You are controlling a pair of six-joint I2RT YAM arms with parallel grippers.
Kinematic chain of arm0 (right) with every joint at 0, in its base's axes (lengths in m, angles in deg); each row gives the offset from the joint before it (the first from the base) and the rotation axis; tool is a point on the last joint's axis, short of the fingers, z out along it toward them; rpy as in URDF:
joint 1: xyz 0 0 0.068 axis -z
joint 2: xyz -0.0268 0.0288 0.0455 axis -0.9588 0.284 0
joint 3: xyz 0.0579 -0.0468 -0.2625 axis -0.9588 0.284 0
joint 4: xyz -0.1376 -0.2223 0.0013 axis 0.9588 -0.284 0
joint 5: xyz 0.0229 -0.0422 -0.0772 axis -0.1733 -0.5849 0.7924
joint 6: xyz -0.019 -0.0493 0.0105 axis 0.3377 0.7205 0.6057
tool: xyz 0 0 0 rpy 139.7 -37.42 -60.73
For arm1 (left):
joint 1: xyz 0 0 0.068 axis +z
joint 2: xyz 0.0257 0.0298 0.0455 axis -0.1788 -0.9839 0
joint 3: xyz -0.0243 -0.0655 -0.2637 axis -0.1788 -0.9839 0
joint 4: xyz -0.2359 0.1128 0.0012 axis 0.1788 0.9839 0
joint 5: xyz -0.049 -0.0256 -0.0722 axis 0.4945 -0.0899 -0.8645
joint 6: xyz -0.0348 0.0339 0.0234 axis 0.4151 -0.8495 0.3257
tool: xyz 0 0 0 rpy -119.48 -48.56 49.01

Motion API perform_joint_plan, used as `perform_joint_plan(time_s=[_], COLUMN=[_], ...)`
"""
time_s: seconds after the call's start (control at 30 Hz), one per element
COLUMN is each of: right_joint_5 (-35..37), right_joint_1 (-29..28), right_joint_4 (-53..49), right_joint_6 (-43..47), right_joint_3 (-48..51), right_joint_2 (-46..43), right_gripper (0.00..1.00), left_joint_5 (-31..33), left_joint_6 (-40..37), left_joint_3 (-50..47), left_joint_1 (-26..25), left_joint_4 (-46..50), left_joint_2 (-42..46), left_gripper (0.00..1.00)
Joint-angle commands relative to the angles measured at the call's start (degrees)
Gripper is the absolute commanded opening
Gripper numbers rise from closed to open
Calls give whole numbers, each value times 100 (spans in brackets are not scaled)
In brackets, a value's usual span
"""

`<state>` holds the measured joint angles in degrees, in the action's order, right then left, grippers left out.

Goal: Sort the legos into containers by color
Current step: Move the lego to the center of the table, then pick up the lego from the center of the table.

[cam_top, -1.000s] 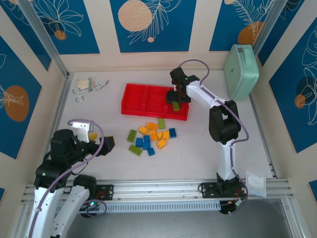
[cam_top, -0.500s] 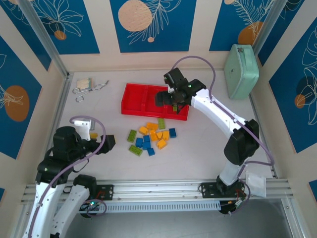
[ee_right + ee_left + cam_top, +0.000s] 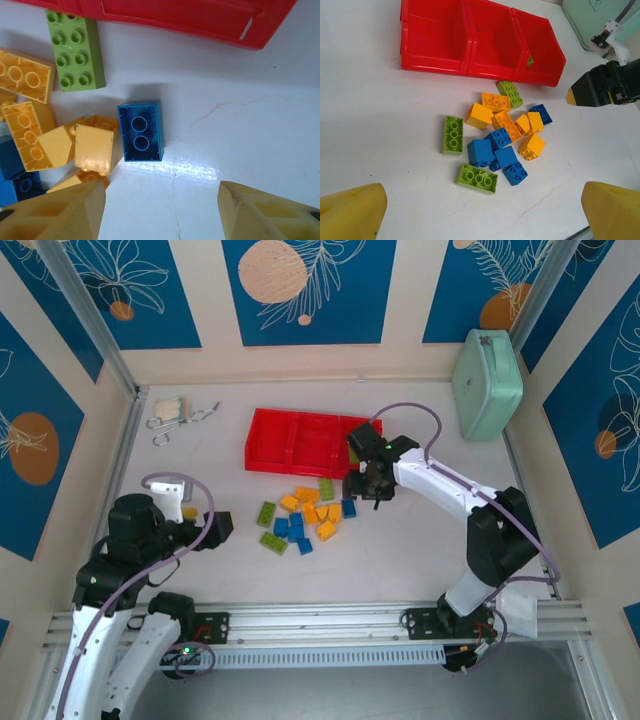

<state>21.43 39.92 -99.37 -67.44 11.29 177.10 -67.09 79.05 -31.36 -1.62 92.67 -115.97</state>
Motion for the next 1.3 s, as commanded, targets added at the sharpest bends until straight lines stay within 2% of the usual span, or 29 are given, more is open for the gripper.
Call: perform_joint_plan(time_s=[0.0,0.3,0.8,1.27], right_joint_5=[-23,369,75,150], right_joint_1=[-26,-235,-381,-210], right_joint_4=[167,0,223,224], right_joint_6=[-26,117,0,-42], right_joint_3=[42,-442,-569,-387], right_joint_2=[320,1308,1714,1823], right_gripper=[63,63,63,51], left_joint_5=[69,150,168,174], left_joint_6=[31,48,57,57], left_joint_3=[-24,-16,-22,-29], left_joint_1=[-27,-21,-21,-21], left_joint_4=[-66,-48,-39,-45], left_joint_2=[15,23,-19,-4], left_gripper=[99,99,99,99])
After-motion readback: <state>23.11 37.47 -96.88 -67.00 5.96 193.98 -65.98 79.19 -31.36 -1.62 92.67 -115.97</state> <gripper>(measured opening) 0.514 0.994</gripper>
